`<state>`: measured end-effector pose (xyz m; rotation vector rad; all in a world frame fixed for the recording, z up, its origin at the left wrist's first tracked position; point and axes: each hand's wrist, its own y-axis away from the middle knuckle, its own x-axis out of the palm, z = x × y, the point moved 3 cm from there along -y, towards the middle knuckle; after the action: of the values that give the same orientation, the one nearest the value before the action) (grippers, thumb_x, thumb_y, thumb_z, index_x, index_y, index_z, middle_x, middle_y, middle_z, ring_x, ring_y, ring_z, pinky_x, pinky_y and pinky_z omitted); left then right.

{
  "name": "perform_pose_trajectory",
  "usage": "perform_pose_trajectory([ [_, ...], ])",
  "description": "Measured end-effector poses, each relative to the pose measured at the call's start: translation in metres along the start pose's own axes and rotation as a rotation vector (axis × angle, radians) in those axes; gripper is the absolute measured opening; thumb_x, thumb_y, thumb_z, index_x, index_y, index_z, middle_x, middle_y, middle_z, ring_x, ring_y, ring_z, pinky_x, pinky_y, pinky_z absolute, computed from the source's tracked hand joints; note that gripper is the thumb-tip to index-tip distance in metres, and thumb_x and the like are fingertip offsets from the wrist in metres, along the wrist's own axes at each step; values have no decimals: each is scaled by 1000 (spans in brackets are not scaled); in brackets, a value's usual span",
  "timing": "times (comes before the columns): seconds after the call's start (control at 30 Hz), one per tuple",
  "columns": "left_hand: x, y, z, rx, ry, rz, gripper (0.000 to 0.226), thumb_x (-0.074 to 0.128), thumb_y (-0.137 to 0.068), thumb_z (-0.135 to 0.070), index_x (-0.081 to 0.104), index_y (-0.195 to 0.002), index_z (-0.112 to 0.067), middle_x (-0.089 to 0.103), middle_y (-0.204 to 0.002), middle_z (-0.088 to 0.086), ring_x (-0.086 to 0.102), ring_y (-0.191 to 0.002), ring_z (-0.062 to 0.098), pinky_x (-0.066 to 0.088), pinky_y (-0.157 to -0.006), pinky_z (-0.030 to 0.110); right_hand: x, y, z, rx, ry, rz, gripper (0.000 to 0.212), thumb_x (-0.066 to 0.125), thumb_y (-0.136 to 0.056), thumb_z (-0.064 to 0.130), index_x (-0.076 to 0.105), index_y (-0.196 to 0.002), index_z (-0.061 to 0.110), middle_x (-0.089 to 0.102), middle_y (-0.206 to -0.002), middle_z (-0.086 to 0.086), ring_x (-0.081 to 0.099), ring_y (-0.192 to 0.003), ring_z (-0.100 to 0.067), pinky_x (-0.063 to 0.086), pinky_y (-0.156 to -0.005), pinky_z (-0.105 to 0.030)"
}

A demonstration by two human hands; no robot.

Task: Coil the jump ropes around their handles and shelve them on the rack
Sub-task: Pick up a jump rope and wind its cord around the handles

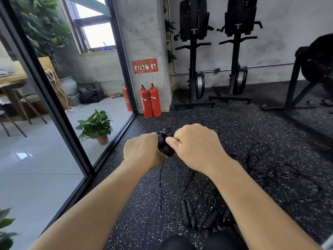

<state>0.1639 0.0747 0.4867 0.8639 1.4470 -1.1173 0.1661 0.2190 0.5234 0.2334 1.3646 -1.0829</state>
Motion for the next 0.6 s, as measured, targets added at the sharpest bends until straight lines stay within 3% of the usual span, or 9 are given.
perform_pose_trajectory([
  [0.13, -9, 16, -24, 274, -164, -60, 29, 58, -81, -51, 47, -94, -28, 46, -66, -7, 54, -69, 21, 42, -59, 29, -7, -26, -16, -28, -9, 20, 53, 51, -95, 45, 39, -50, 19, 45, -57, 5, 47, -61, -20, 33, -63, -31],
  [0.2, -11, 20, -30, 395, -211, -86, 31, 56, -79, -49, 51, -100, -26, 51, -68, -5, 56, -67, 22, 42, -56, 30, -8, -35, -26, -30, -13, 24, 56, 53, -94, 45, 38, -46, 19, 42, -52, 5, 42, -54, -15, 36, -63, -32],
  [0.3, -12, 24, -34, 530, -228, -91, 28, 53, -78, -51, 46, -90, -26, 56, -71, -5, 61, -68, 19, 49, -58, 32, -5, -41, -40, -31, 9, 52, 59, 52, -93, 49, 40, -45, 18, 41, -50, 6, 40, -51, -11, 37, -60, -31],
  [0.47, -14, 32, -36, 641, -187, -68, 31, 57, -74, -51, 38, -82, -29, 52, -70, -6, 59, -68, 17, 49, -60, 34, 1, -42, -52, -11, -28, 96, 66, 48, -91, 59, 33, -43, 17, 35, -45, 6, 38, -47, -11, 29, -52, -28],
  [0.53, -16, 34, -35, 669, -151, -68, 31, 58, -71, -50, 38, -80, -28, 51, -69, -6, 57, -65, 17, 49, -61, 36, 7, -43, -58, 28, -131, 136, 69, 52, -89, 60, 30, -41, 17, 32, -38, 7, 37, -41, -9, 34, -54, -30],
  [0.6, -21, 35, -34, 684, -94, -85, 33, 60, -69, -50, 37, -78, -28, 48, -67, -7, 54, -63, 15, 49, -61, 38, 13, -41, -65, 92, -324, 174, 69, 58, -88, 55, 25, -40, 18, 25, -33, 9, 31, -33, -10, 29, -52, -29],
])
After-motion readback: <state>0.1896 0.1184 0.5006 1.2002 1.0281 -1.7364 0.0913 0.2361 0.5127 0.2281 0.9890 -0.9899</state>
